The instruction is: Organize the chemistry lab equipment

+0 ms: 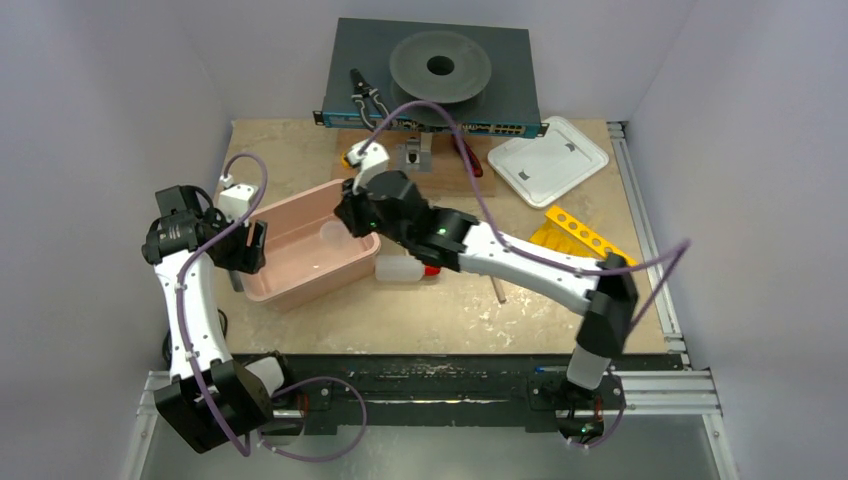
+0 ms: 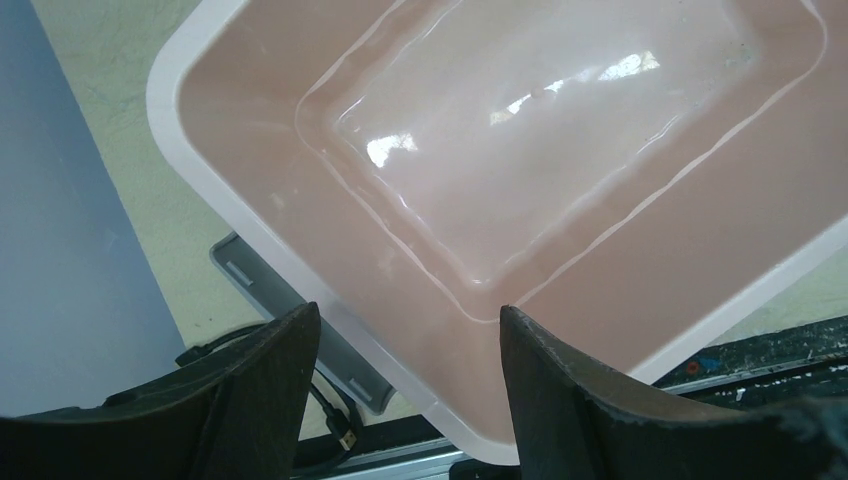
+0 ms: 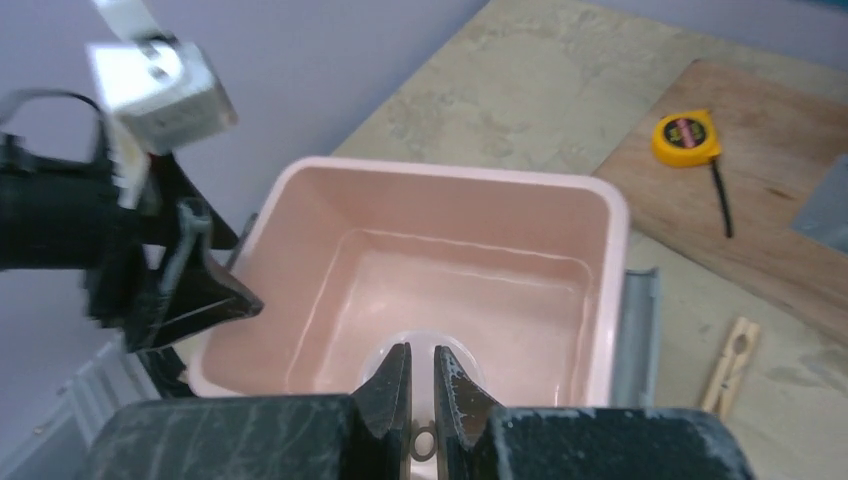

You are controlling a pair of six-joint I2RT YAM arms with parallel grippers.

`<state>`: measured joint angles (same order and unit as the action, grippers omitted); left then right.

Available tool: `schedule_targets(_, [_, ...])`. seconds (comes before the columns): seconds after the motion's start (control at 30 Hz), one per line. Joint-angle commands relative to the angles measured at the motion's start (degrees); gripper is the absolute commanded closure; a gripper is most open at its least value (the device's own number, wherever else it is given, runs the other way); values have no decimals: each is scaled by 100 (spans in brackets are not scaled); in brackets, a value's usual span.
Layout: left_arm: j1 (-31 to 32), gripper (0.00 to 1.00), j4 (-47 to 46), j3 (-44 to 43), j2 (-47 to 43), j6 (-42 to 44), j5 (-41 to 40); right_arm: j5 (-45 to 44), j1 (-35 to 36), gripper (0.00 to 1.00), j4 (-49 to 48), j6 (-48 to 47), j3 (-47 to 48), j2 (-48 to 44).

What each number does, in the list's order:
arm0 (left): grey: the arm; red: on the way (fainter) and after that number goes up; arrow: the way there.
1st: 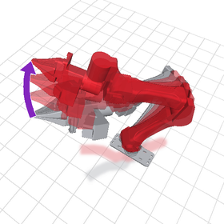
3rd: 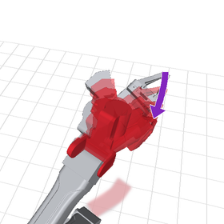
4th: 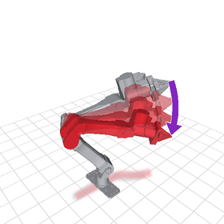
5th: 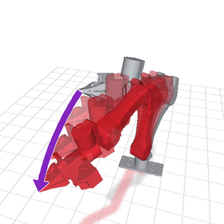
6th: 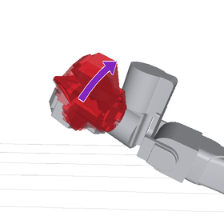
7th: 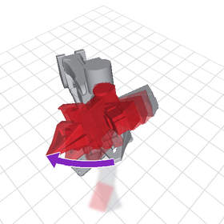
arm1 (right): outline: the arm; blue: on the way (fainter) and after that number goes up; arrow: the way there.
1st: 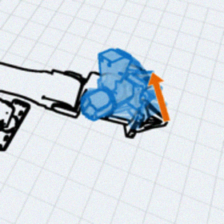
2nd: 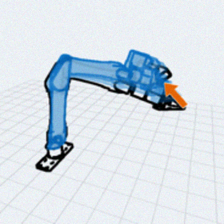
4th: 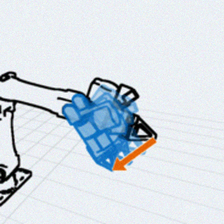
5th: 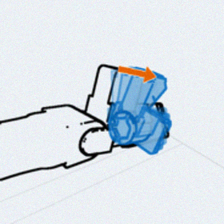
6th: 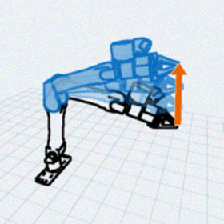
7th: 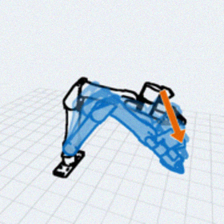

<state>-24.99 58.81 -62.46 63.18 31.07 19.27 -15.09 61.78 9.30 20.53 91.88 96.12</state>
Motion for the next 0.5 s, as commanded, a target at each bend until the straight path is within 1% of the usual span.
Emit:
schedule_targets(0.0, [-49,34,138,-231,-42,23,374,345,45,100,-304,-343,769,1148])
schedule_targets(0.17, [-49,34,205,-257,-61,135,484,20,36,100,-249,-359,1724,2306])
schedule_targets(0.27, [-49,34,144,-186,-74,224,400,-236,42,100,-223,-638,2207,2820])
schedule_targets(0.3, [-49,34,143,-166,-70,244,381,-317,37,97,-243,-679,2308,2932])
schedule_targets(0.33, [-49,34,140,-158,-80,256,379,-444,38,93,-318,-719,2410,3035])
schedule_targets(0.37, [-45,34,133,-147,-82,267,376,-500,32,86,-342,-758,2470,3096])
schedule_targets(0.4, [-45,34,131,-138,-89,267,376,-565,27,78,-346,-803,2585,3159])
schedule_targets(0.47, [-43,34,125,-140,-100,272,395,-641,2,57,-281,-890,2878,3247])
